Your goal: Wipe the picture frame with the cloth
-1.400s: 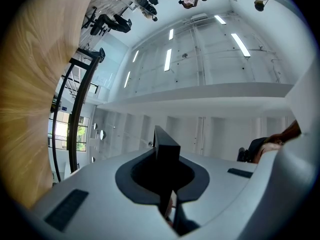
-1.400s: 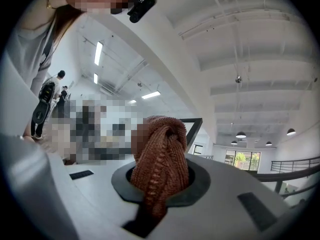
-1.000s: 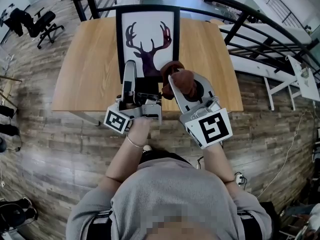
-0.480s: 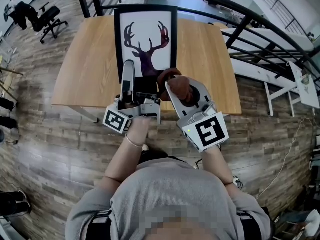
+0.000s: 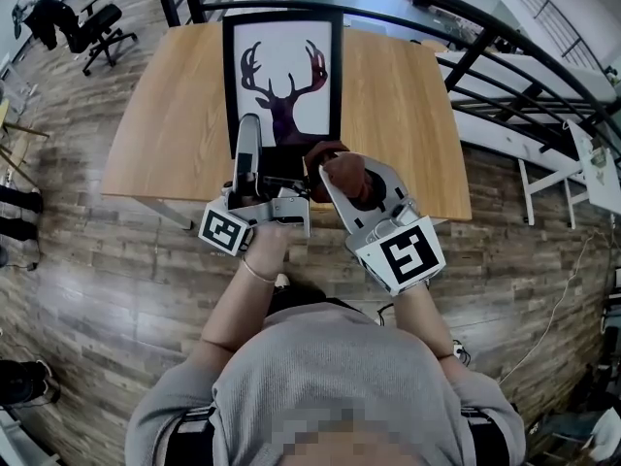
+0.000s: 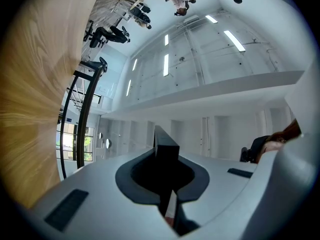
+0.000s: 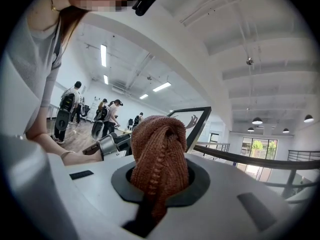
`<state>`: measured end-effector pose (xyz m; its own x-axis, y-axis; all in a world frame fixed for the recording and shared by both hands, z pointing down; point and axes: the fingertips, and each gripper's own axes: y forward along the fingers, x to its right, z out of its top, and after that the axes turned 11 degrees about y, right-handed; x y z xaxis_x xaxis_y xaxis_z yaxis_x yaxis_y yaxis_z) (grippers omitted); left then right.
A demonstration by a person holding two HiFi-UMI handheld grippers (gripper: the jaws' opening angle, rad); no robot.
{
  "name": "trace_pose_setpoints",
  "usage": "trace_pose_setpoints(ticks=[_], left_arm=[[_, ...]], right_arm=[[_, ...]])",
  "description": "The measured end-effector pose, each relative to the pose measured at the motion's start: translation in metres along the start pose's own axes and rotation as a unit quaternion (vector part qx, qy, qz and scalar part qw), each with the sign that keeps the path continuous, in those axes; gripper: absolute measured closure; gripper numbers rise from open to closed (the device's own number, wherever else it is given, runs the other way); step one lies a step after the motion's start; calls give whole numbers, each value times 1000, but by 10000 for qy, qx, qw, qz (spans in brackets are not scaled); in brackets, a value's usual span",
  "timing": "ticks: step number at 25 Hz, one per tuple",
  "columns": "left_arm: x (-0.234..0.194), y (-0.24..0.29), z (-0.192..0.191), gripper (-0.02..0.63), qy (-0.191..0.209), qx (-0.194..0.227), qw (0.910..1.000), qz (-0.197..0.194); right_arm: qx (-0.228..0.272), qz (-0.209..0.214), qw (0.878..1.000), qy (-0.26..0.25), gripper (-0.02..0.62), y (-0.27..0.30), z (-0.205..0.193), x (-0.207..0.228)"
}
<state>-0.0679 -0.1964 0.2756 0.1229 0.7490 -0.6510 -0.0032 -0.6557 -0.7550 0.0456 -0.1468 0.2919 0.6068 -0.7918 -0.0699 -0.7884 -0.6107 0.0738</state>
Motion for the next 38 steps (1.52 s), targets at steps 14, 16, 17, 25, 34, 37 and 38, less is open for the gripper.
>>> trace_pose_setpoints(ticks=[14, 16, 17, 25, 34, 37, 38], left_arm=[[-48, -60, 1, 589, 72, 27, 9965, 834], [-59, -74, 0, 589, 109, -20, 9948, 1016], [-65, -83, 0, 589, 126, -36, 9936, 1118], [-118, -169, -6, 589, 223, -229, 9766, 2127], [-167, -250, -21, 589, 165, -422, 9519, 3031], [-181, -262, -27, 589, 110, -426, 9452, 3235], [-186, -265, -29, 589, 107, -469, 9434, 3282]], right_arm=[[75, -178, 9963, 835, 549, -23, -17, 22], [95, -187, 9954, 938, 549, -23, -22, 25], [74, -175, 9950, 977, 549, -22, -26, 25], [-32, -162, 9884, 1508, 549, -19, -60, 26], [-259, -356, 9802, 1933, 549, -17, -88, 40], [-313, -357, 9788, 1990, 549, -16, -95, 47], [-339, -358, 9786, 1998, 549, -15, -98, 49]])
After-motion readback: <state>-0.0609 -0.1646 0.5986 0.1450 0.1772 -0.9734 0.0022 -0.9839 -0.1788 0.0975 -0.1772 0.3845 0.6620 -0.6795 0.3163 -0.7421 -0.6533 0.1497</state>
